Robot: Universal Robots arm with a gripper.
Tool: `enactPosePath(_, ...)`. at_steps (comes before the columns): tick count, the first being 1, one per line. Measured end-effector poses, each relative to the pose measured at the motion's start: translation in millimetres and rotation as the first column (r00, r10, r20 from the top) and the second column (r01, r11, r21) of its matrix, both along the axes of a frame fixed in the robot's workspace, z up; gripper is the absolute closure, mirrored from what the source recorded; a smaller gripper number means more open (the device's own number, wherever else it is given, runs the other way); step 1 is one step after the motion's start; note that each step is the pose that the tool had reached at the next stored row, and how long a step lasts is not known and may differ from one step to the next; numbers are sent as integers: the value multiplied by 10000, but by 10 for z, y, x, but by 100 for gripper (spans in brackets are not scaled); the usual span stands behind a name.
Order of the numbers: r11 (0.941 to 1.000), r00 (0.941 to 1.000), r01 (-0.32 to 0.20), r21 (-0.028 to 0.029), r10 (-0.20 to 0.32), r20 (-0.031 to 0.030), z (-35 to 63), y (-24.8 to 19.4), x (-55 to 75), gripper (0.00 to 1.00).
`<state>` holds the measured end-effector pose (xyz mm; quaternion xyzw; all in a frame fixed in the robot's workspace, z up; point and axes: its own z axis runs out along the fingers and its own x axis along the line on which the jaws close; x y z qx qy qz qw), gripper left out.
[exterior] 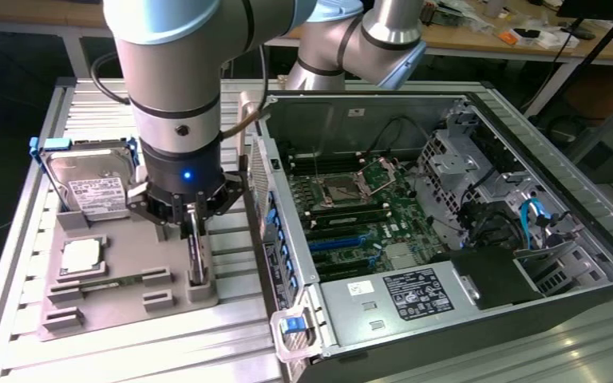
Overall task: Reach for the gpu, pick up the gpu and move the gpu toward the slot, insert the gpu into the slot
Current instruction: 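Pick up the gpu and move the gpu toward the slot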
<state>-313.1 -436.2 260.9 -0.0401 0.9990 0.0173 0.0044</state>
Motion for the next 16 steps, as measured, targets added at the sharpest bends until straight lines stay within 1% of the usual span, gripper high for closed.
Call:
enactPosePath(4, 10000, 10000, 0, 0, 0, 17, 36, 0, 0, 73)
enactPosePath(11, 10000, 10000, 0, -1, 0, 51, 139, 0, 0, 73)
enactPosePath(13, 10000, 10000, 0, -4, 0, 60, 178, 0, 0, 73)
enactPosePath(16, 10000, 10000, 0, -13, 0, 71, 260, 1, 0, 73)
